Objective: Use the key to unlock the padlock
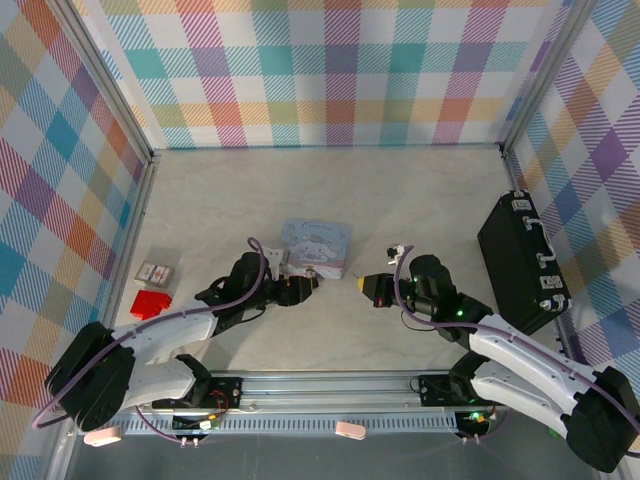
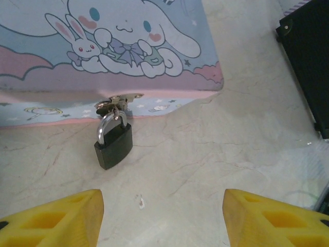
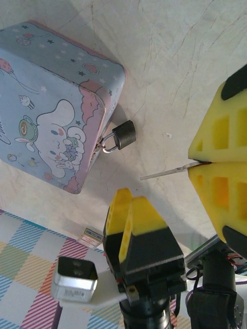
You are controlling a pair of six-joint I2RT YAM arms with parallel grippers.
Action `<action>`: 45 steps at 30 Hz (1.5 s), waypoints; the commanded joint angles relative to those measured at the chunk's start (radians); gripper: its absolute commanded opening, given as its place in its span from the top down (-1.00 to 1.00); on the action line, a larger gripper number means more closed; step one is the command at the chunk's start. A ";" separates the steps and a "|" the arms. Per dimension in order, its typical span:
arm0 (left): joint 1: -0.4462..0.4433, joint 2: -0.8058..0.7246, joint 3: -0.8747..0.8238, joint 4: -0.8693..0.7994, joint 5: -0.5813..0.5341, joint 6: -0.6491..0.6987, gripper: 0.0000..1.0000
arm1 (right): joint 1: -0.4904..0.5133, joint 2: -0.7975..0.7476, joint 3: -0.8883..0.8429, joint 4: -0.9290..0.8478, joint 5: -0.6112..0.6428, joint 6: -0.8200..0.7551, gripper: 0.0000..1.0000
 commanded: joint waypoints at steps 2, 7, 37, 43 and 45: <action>0.000 0.109 -0.035 0.190 -0.032 0.040 -0.25 | -0.005 0.008 -0.036 0.087 -0.017 0.011 1.00; 0.000 0.261 -0.017 0.288 -0.051 0.048 -0.18 | -0.004 0.007 -0.050 0.105 -0.029 0.029 1.00; -0.009 0.591 0.003 0.651 -0.049 -0.078 0.67 | -0.005 0.029 -0.089 0.170 -0.050 0.103 1.00; -0.015 0.515 0.018 0.555 -0.063 -0.138 0.80 | -0.001 0.105 -0.126 0.268 -0.074 0.238 1.00; -0.015 0.487 0.041 0.500 -0.059 -0.174 0.81 | 0.002 0.139 -0.142 0.312 -0.083 0.290 1.00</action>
